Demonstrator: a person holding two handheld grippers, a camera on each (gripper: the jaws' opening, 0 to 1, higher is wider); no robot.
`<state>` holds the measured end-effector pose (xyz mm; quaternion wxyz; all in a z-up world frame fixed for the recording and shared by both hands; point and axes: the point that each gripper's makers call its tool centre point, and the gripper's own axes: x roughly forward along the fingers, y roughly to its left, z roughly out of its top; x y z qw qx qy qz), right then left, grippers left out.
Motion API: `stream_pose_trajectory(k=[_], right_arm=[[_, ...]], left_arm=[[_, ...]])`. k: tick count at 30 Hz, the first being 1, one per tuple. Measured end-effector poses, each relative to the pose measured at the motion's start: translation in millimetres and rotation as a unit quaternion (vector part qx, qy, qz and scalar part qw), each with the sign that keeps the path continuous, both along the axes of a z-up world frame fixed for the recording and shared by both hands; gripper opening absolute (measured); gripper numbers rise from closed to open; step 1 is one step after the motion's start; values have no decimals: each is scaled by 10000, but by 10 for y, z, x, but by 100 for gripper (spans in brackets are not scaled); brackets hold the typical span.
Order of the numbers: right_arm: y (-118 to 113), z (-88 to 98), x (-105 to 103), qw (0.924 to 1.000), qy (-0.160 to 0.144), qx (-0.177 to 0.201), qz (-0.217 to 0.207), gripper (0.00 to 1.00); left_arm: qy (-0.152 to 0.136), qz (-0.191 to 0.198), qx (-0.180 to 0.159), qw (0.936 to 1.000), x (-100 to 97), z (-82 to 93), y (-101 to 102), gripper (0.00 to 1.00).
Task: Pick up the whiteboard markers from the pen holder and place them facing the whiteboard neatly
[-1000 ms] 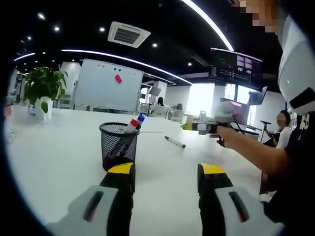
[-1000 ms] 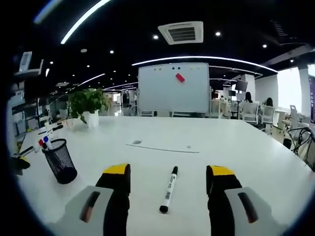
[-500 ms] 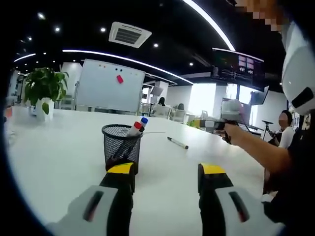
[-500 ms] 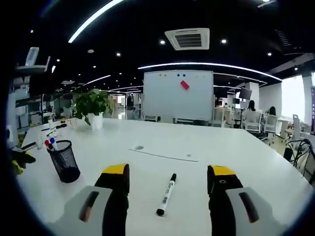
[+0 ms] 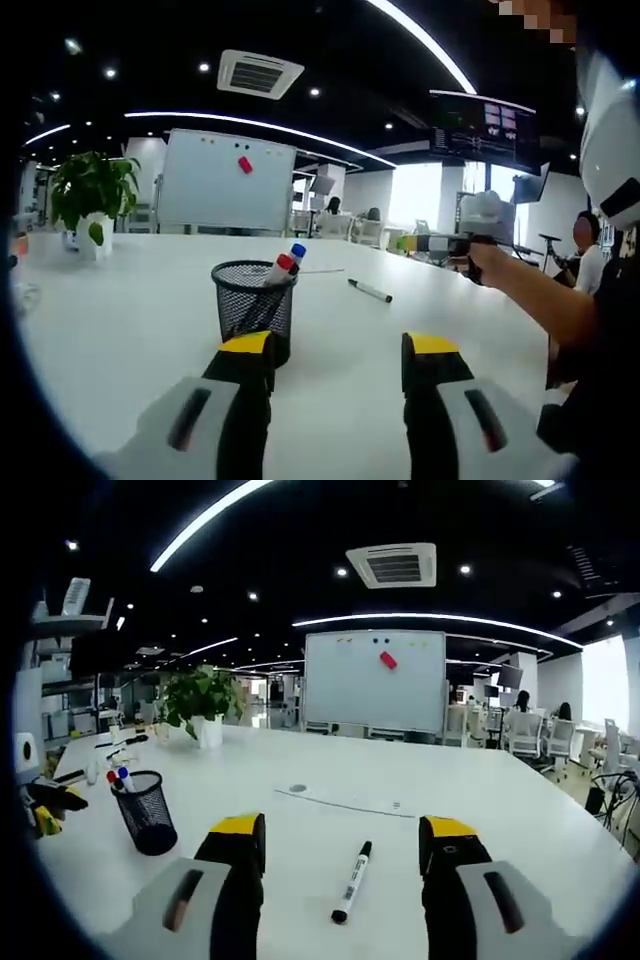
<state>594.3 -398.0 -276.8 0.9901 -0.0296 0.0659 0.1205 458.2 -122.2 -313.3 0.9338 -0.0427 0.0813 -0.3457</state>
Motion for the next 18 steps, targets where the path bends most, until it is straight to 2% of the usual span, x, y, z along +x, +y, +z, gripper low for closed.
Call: stream_pose_trajectory(k=[18], right_arm=[[30,26,-93,10000,10,-67,64,59]], left_arm=[[-115,41,42,9999,-12,33,-18,51]])
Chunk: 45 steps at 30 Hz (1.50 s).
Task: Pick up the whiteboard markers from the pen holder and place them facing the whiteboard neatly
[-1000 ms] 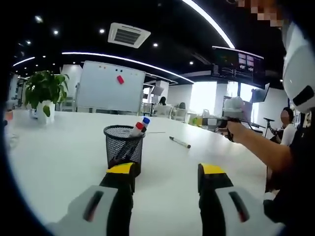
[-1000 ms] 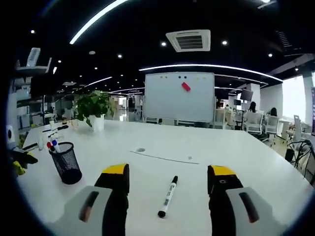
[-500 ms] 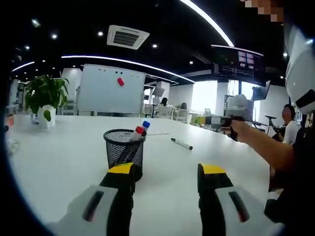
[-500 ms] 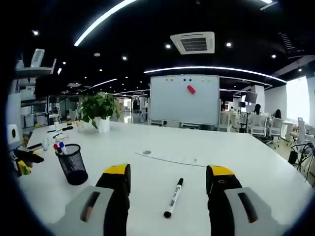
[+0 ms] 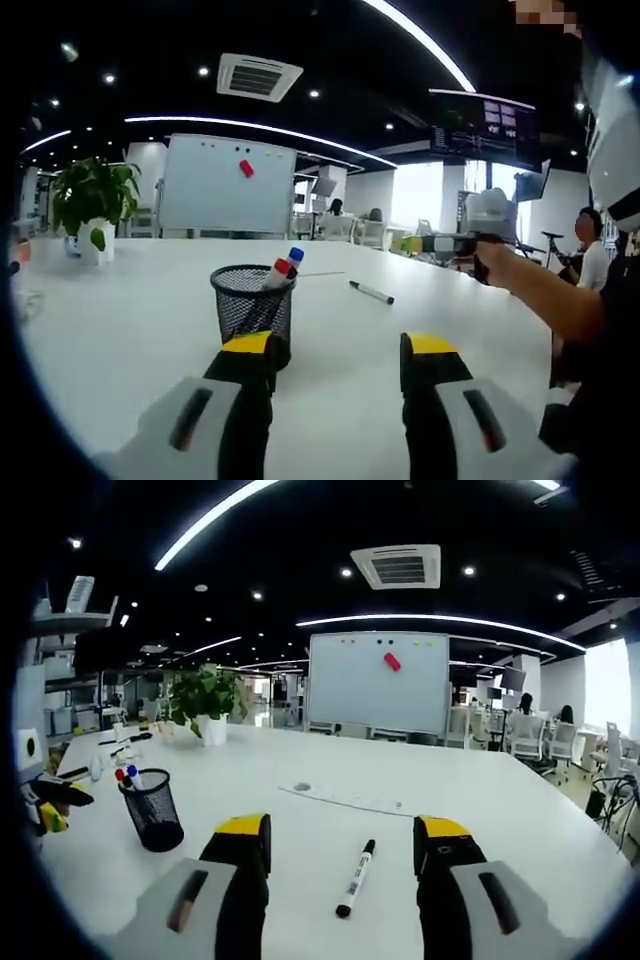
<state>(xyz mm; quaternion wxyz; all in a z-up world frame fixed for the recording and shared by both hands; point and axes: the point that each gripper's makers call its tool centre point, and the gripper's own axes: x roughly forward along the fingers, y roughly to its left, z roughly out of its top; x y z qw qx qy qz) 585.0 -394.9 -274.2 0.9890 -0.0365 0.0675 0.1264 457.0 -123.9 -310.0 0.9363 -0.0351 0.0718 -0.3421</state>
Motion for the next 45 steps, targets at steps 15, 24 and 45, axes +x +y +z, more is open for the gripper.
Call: stream_pose_trajectory(k=[15,24,45], right_arm=[[-18,60,-96,10000,-71,-7,-25,59],[12,93,-128,9999,-126,46,53,59],[10,107,-241,9996,-171,135,167,62]], left_arm=[[-22,69,-37,10000,8,5,27,51],[-23,114,-15,9999,8,-4,59,51],[-25,112,38,9999,-4,-13,66,51]])
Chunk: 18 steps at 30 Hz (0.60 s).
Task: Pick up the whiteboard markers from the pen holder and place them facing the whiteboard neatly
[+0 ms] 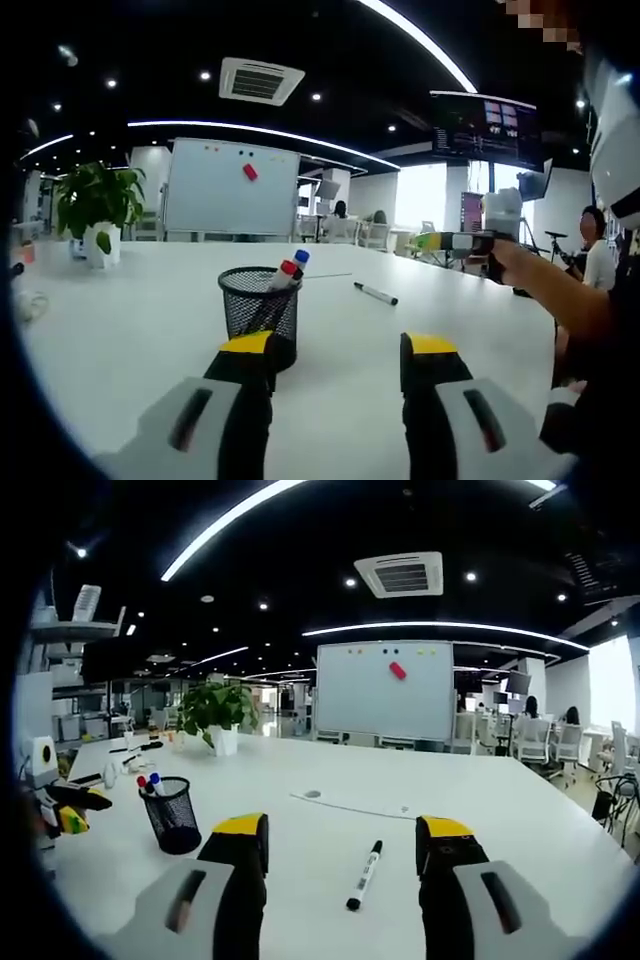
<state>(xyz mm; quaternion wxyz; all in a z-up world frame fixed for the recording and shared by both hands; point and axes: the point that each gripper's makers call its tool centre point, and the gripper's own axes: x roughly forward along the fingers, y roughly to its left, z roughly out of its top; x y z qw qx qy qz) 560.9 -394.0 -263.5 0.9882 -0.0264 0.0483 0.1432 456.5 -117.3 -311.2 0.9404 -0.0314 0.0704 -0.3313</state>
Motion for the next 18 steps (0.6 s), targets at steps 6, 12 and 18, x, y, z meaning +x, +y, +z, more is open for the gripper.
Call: stream_pose_trajectory(k=[6,12,18], right_arm=[[25,-34,-65,9999,-64,41,126,63],[-34,-81,-106,9999,-56,29,79,63],[-4,-100,-145,9998,-56,-18,181,63]], left_arm=[[-26,9,-61,10000,6,32,-3,51],[-7,8,-20,10000,15,15,6,51],[-23,68,-24,10000,28,26,25,51]])
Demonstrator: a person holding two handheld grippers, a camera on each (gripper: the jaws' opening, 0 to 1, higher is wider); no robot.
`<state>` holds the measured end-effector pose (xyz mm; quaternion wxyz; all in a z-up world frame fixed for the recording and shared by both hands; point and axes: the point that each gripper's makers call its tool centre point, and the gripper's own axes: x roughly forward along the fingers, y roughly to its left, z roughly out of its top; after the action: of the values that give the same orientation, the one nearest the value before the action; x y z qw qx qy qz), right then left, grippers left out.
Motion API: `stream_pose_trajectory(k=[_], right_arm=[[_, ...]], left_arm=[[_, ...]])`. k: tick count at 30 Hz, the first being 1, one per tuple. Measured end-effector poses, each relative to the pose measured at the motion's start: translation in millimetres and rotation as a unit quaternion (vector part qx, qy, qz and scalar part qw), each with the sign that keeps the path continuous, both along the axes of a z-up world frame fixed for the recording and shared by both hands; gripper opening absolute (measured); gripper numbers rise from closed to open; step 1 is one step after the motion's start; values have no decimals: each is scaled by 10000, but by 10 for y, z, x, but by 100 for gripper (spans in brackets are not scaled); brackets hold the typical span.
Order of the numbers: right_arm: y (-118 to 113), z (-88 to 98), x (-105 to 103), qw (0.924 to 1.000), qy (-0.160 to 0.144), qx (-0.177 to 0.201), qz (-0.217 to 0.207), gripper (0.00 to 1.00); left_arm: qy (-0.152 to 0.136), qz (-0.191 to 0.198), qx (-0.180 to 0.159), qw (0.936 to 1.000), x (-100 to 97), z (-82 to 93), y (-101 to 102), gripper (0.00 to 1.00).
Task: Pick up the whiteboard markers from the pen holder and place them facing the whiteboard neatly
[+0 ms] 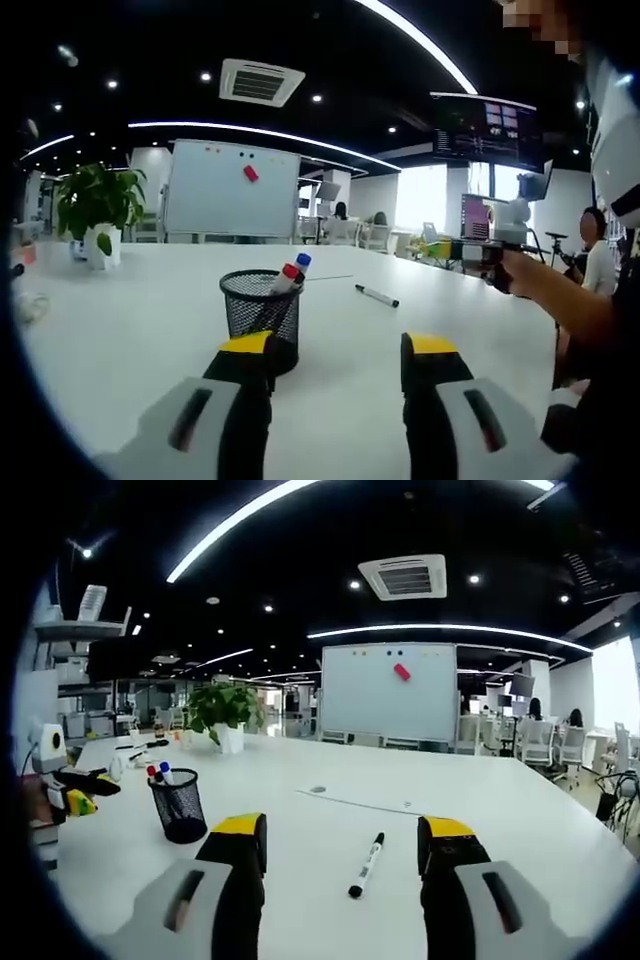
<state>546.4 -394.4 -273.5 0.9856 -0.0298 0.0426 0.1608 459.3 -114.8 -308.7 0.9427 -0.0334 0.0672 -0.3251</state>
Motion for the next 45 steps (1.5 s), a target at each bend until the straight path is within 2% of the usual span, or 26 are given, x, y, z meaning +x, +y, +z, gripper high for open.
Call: stream_pose_trajectory(k=[5,8,15,20,30,45], right_arm=[[-8,-6,-31,10000,-1,-69,46,63],[-33,-43,-73,9997,34,-250,23,64],[-34,-34,-147,9998,-31,-201,53,63],[-37,-20,-167,9997,-37,-224,72,63],[141,65,-304,9986,-187,-273,424,63],[159,32,-453,9974,-277,-258,611,62]], left_arm=[[43,41,-47,10000,13,-15,-3,51],[49,11,2,10000,15,-28,-1,51],[28,94,23,9999,94,-5,96,51],[0,104,23,9999,101,16,99,51],[15,109,53,9999,97,-2,96,51],[-12,98,47,9999,110,-2,103,52]])
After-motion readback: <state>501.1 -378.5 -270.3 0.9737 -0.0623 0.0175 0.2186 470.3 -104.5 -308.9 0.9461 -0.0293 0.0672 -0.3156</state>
